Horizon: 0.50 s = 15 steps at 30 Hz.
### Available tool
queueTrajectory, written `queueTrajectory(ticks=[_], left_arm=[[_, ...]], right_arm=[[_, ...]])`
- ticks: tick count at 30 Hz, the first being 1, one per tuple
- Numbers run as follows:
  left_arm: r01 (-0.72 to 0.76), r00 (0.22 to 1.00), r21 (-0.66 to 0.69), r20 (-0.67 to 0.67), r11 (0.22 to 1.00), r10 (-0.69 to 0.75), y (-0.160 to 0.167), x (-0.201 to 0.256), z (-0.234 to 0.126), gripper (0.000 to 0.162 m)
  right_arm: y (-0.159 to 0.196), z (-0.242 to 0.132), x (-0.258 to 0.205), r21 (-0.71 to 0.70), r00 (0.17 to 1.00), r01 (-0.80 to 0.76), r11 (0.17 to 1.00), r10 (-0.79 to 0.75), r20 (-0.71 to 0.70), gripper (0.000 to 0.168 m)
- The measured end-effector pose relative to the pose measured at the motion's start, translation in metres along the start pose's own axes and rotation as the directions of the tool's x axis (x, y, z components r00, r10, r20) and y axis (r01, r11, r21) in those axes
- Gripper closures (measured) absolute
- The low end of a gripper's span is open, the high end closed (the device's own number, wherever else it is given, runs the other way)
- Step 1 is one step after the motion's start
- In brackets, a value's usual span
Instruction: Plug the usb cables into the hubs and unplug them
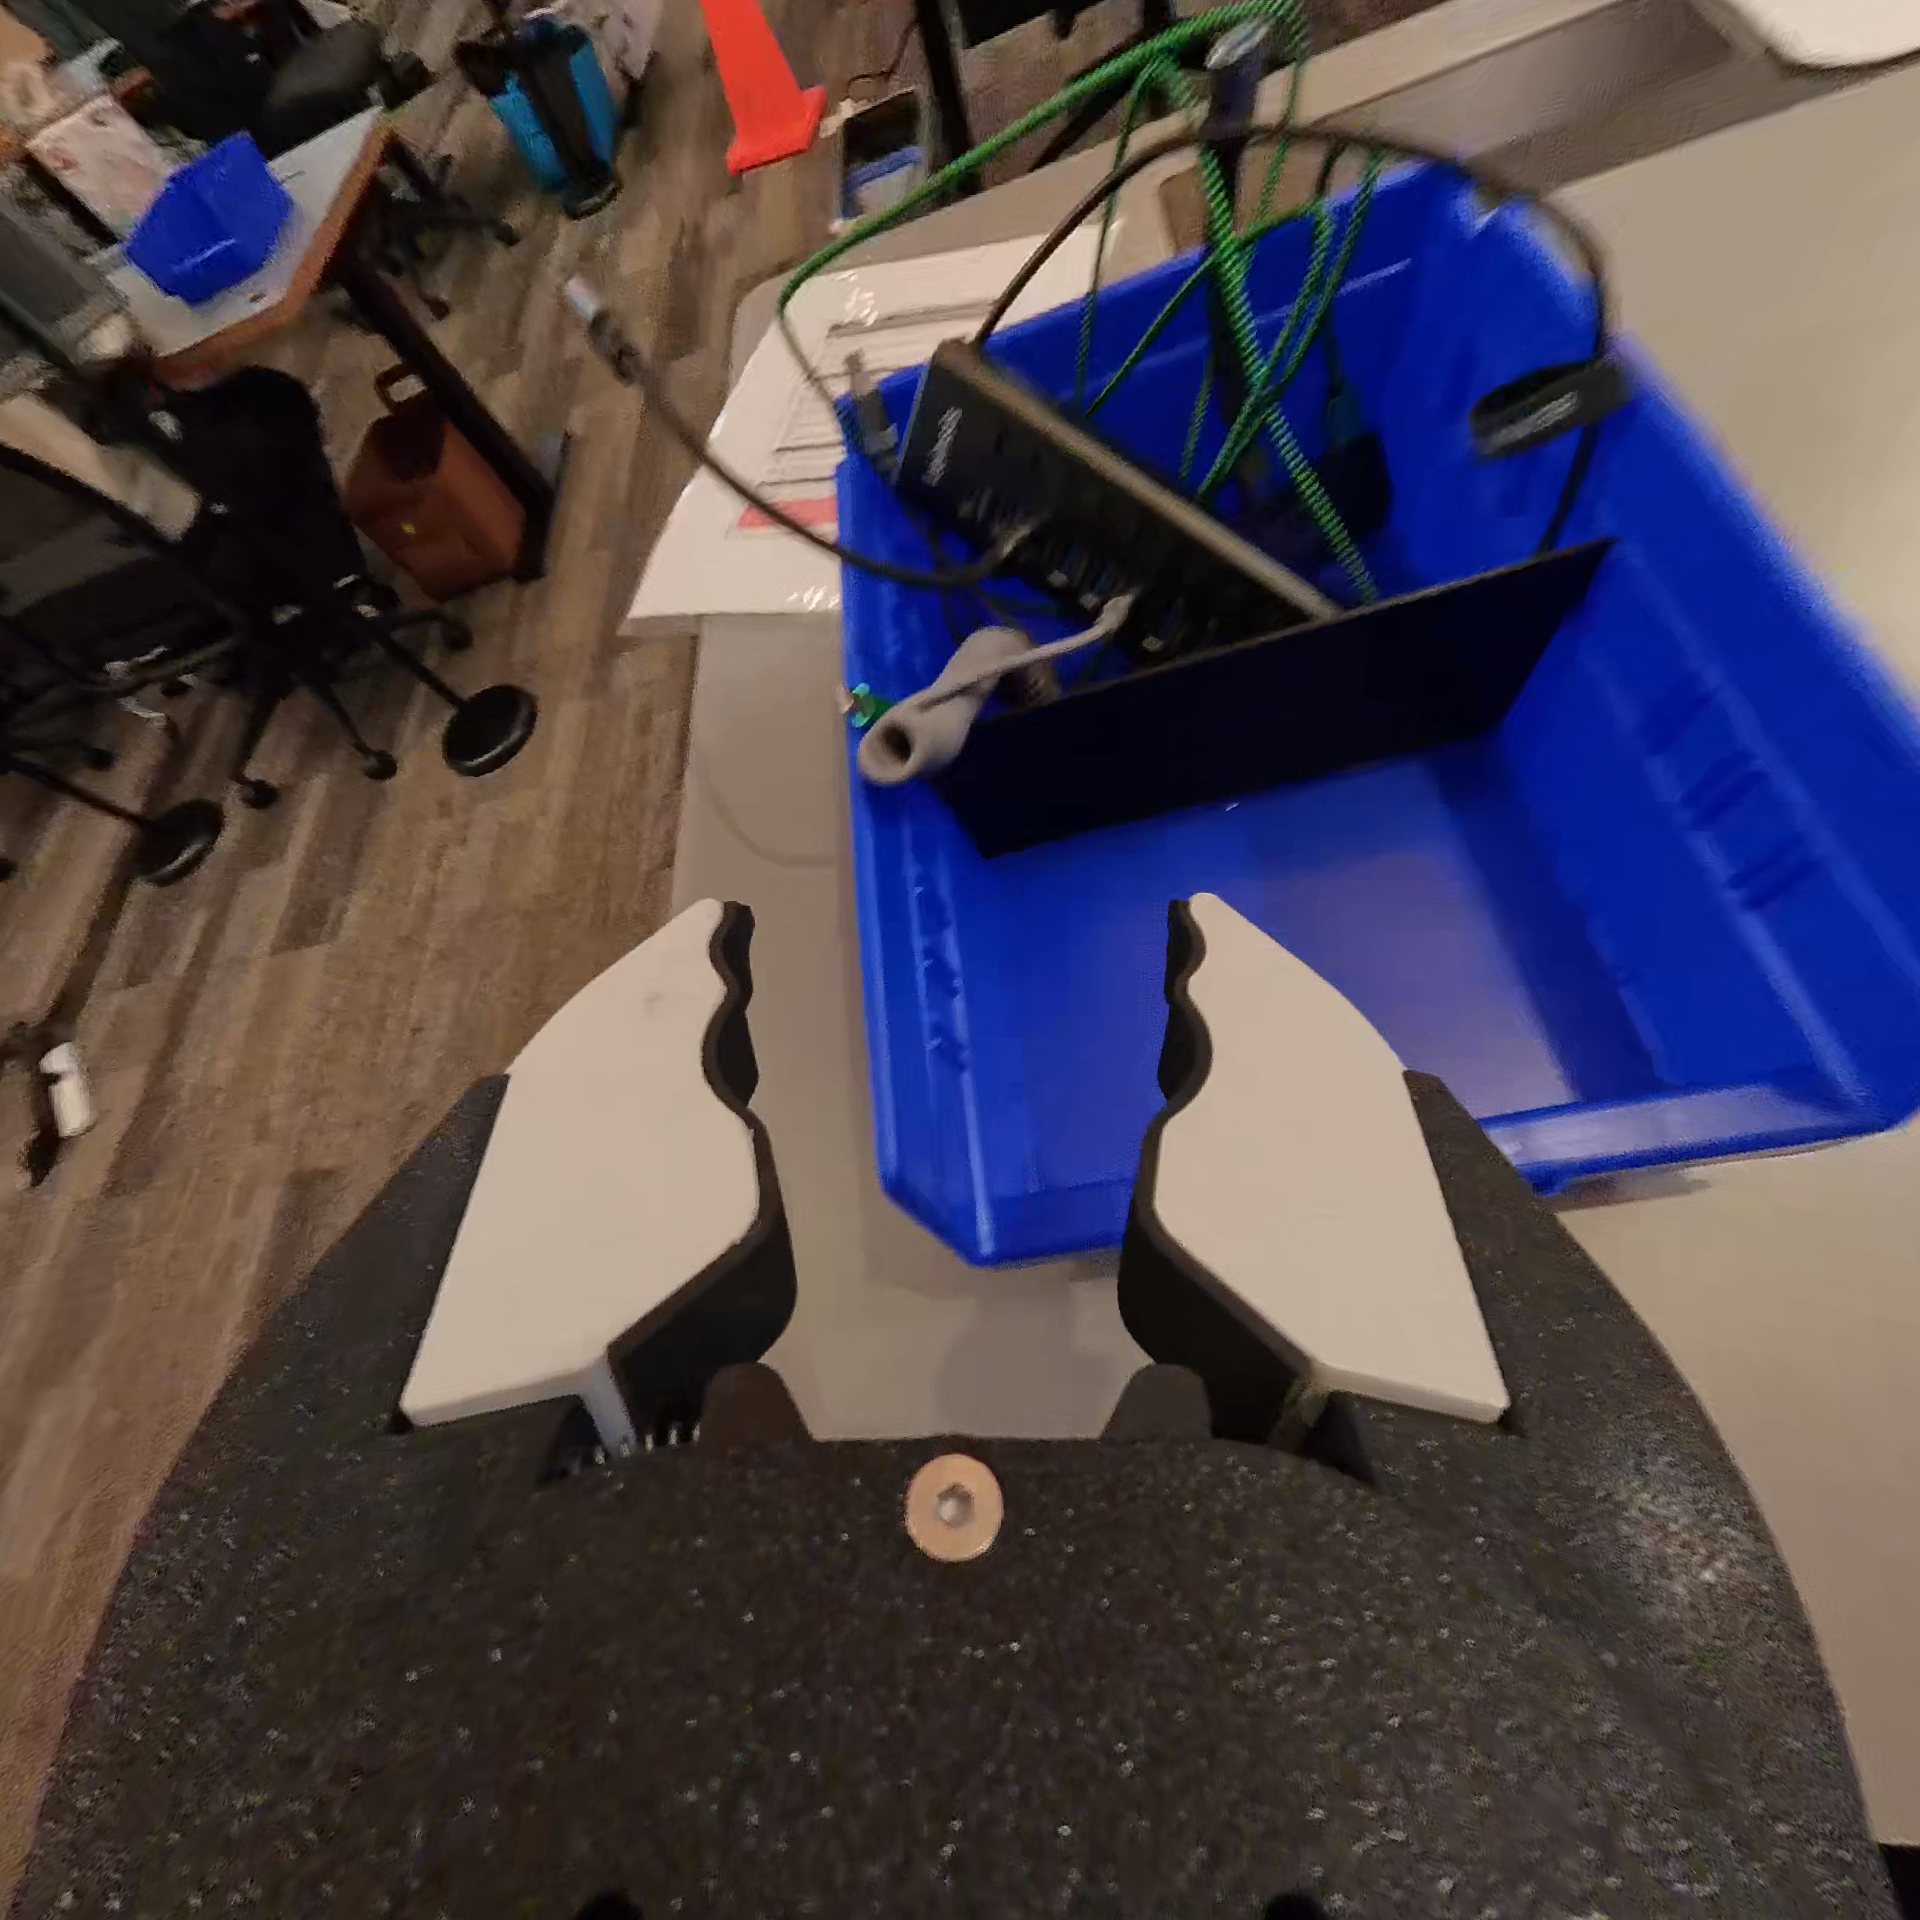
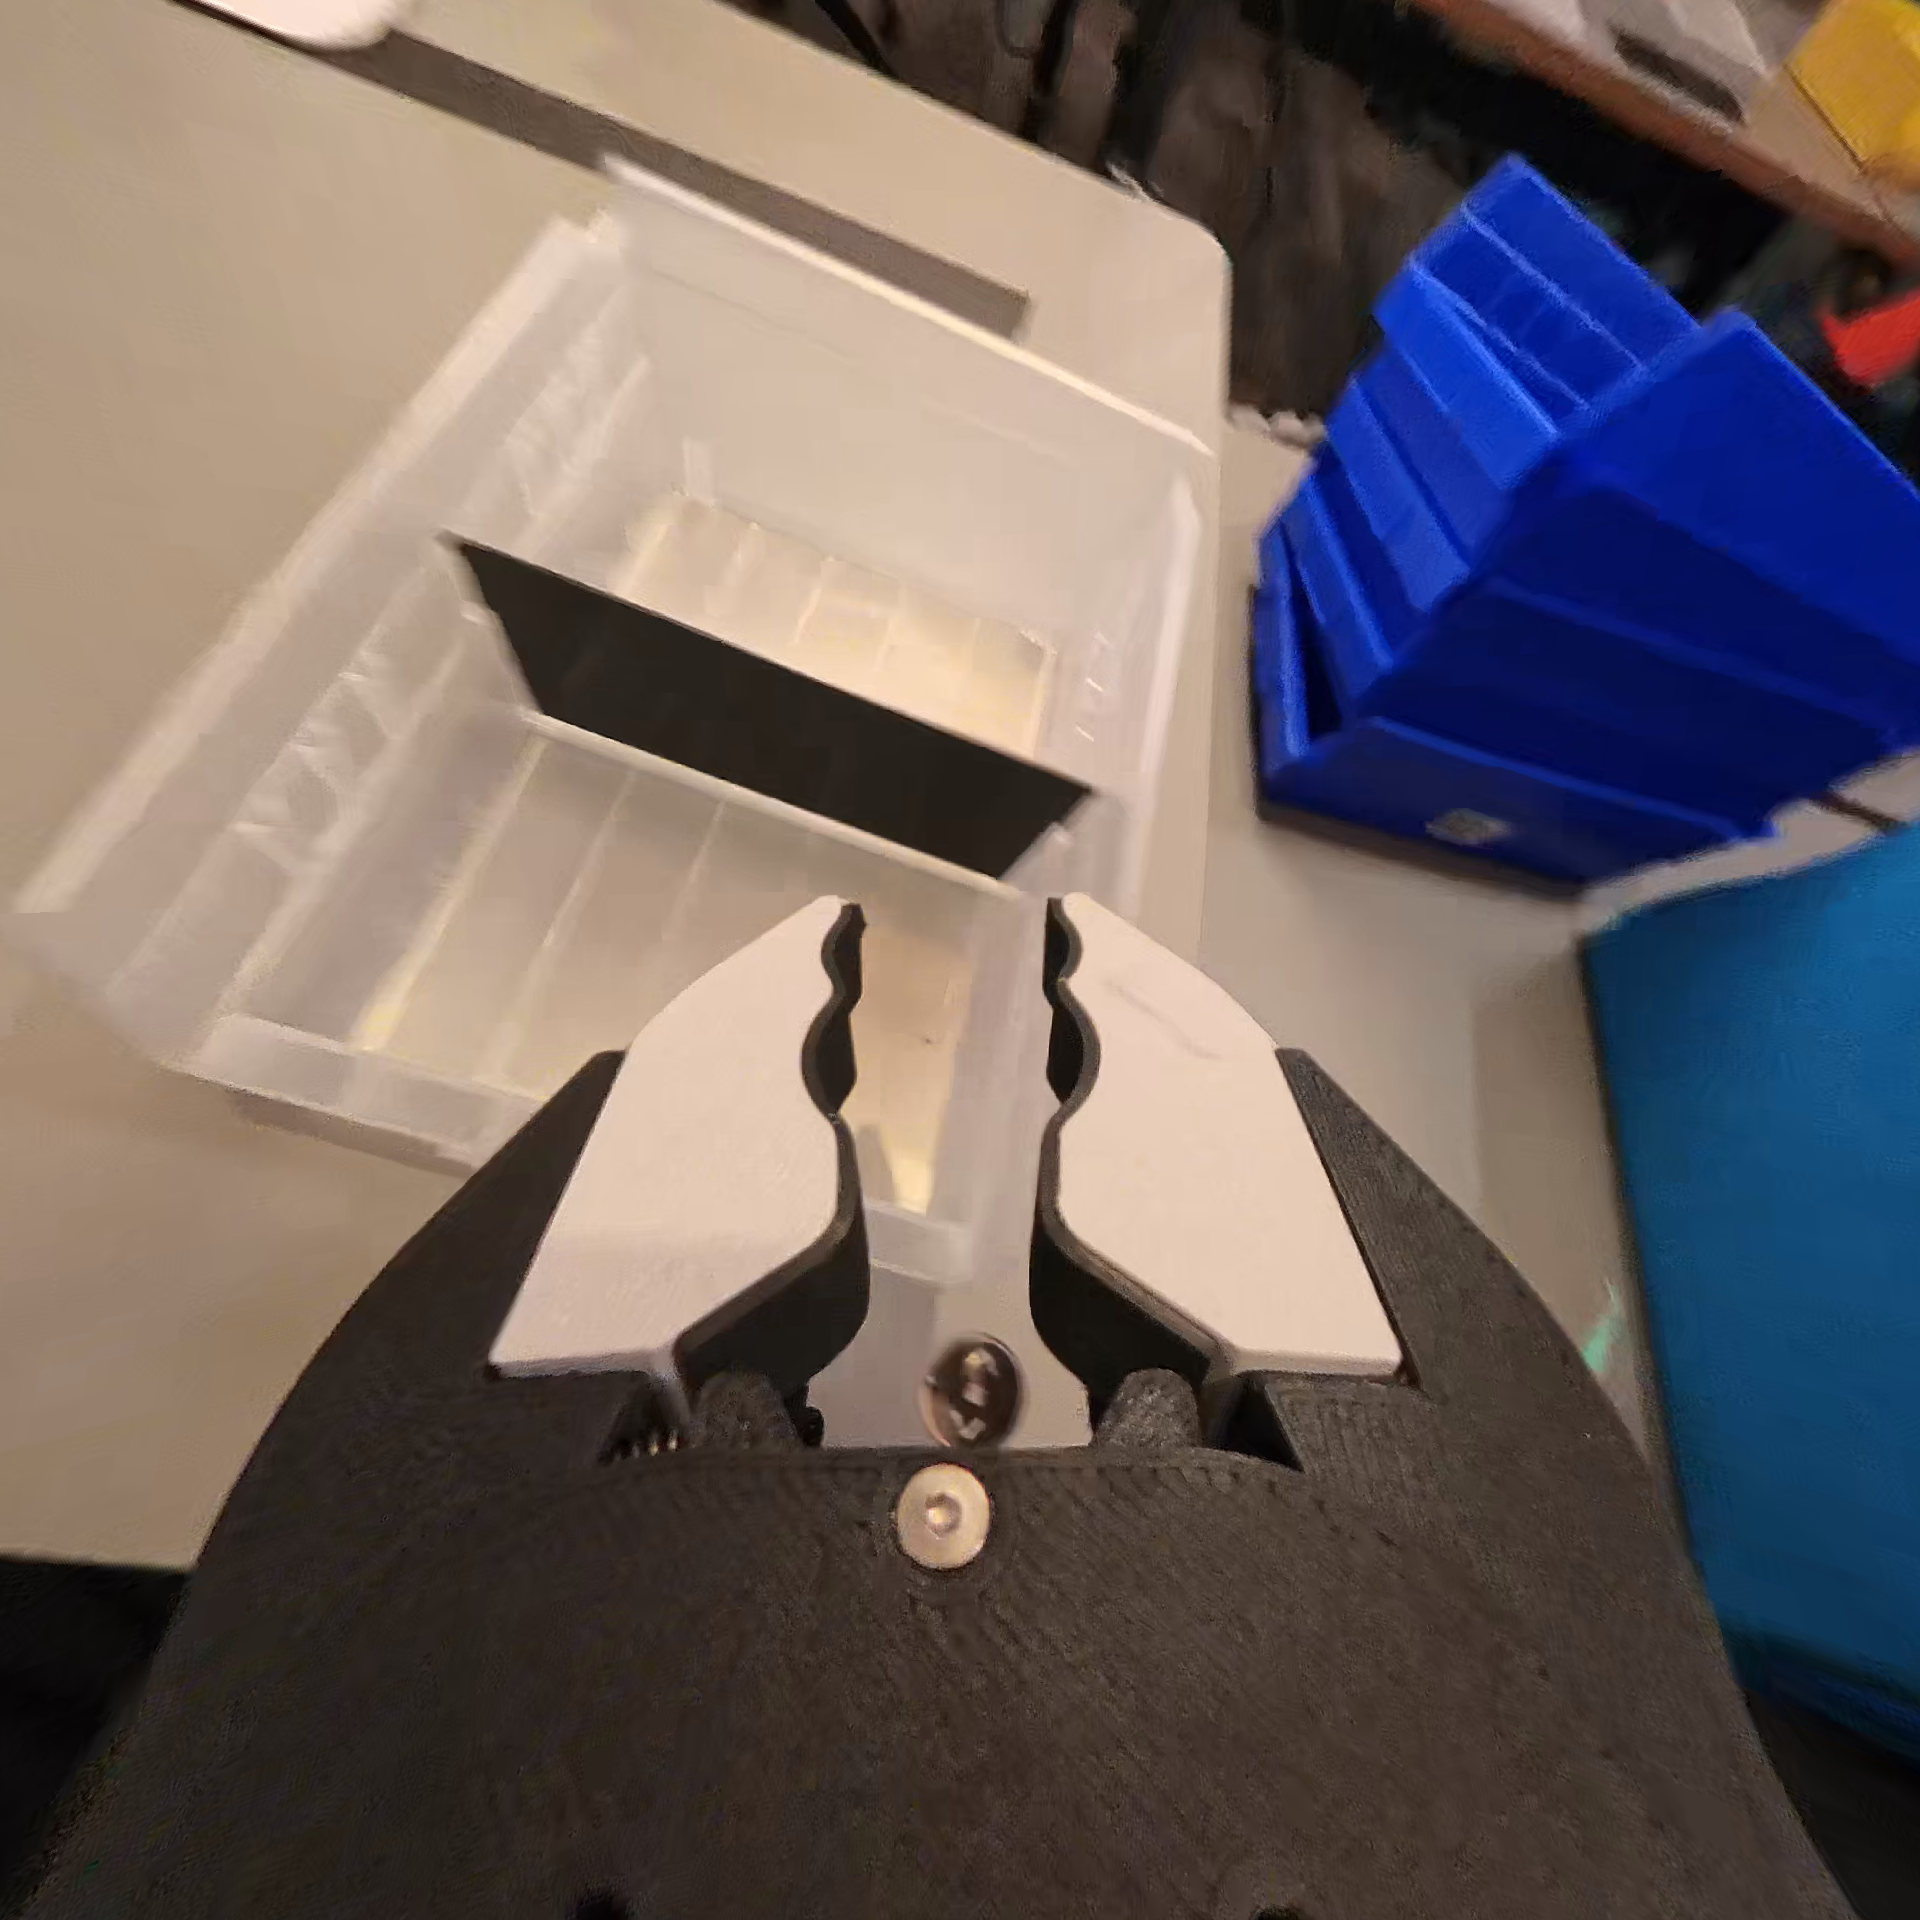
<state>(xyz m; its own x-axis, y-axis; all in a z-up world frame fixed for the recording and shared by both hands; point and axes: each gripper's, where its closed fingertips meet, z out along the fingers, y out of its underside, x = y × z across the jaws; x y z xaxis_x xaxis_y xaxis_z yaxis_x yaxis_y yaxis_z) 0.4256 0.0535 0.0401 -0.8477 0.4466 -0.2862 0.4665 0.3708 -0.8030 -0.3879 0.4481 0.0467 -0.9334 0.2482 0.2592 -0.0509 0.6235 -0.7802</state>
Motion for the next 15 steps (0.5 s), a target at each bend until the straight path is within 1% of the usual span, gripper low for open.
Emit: queueTrajectory(ticks=[1,4,8,10,12,15], left_arm=[[0.008,0.999,0.005,-0.037,1.000,-0.008,-0.008,0.007,0.000,0.085],[0.031,0.989,0.047,-0.147,0.998,-0.024,-0.036,0.025,0.007,0.084],[0.083,0.960,0.108,-0.274,0.991,-0.051,-0.079,0.046,0.022,0.086],[0.074,0.955,0.102,-0.292,0.992,-0.041,-0.091,0.049,0.035,0.087],[0.061,0.954,0.062,-0.296,0.996,-0.040,-0.096,0.048,0.052,0.087],[0.125,0.931,-0.021,-0.342,0.992,-0.124,-0.099,0.048,0.080,0.091]], right_arm=[[-0.011,-0.003,-0.018,0.038,0.997,-0.004,0.999,0.001,0.072,0.135],[-0.040,-0.002,-0.084,0.124,0.947,-0.043,0.991,0.001,0.321,0.135],[-0.068,0.008,-0.184,0.211,0.834,-0.069,0.975,-0.059,0.548,0.133],[-0.083,0.007,-0.233,0.279,0.768,-0.105,0.955,-0.101,0.633,0.133],[-0.091,0.008,-0.279,0.321,0.701,-0.119,0.940,-0.149,0.697,0.133],[-0.086,0.024,-0.335,0.324,0.625,-0.085,0.942,-0.203,0.754,0.134]])
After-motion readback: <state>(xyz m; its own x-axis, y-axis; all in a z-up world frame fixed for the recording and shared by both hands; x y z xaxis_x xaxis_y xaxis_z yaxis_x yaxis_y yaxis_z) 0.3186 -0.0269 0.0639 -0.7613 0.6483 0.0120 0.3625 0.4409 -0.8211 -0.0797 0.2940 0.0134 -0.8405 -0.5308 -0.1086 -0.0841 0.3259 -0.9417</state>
